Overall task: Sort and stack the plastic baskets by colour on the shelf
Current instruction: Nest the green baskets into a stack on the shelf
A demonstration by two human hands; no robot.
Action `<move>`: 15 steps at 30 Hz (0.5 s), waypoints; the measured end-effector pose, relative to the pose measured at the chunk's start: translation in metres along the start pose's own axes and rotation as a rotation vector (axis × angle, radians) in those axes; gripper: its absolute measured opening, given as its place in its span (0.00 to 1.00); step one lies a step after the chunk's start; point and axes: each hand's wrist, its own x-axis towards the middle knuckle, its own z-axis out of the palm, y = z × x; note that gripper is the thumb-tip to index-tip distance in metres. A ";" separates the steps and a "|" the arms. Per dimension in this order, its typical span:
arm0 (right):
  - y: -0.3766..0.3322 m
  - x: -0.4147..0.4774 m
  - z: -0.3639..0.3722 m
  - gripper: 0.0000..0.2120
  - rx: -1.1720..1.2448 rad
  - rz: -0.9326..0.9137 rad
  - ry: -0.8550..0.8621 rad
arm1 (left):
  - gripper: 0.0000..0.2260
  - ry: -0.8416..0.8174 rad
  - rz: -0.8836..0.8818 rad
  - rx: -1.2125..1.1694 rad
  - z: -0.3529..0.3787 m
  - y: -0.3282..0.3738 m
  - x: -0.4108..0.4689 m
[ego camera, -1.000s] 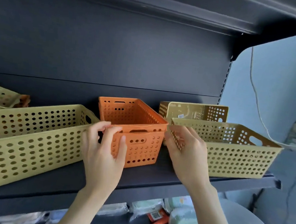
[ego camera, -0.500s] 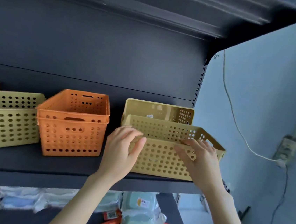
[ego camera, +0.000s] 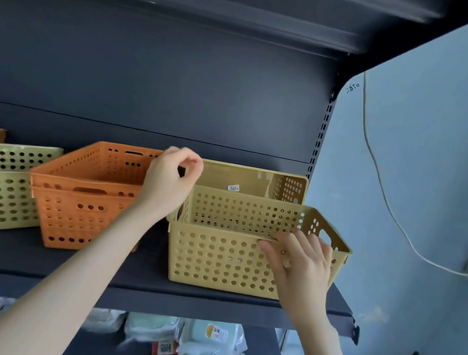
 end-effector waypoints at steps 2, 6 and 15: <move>-0.001 -0.003 0.003 0.15 0.015 -0.008 0.032 | 0.11 -0.085 -0.098 0.102 0.010 -0.010 0.024; 0.002 -0.001 0.011 0.11 0.041 -0.025 0.063 | 0.25 -0.311 -0.321 0.270 0.027 -0.027 0.055; 0.004 -0.001 0.017 0.12 0.038 0.015 0.046 | 0.07 -0.074 -0.217 0.271 0.052 -0.051 0.058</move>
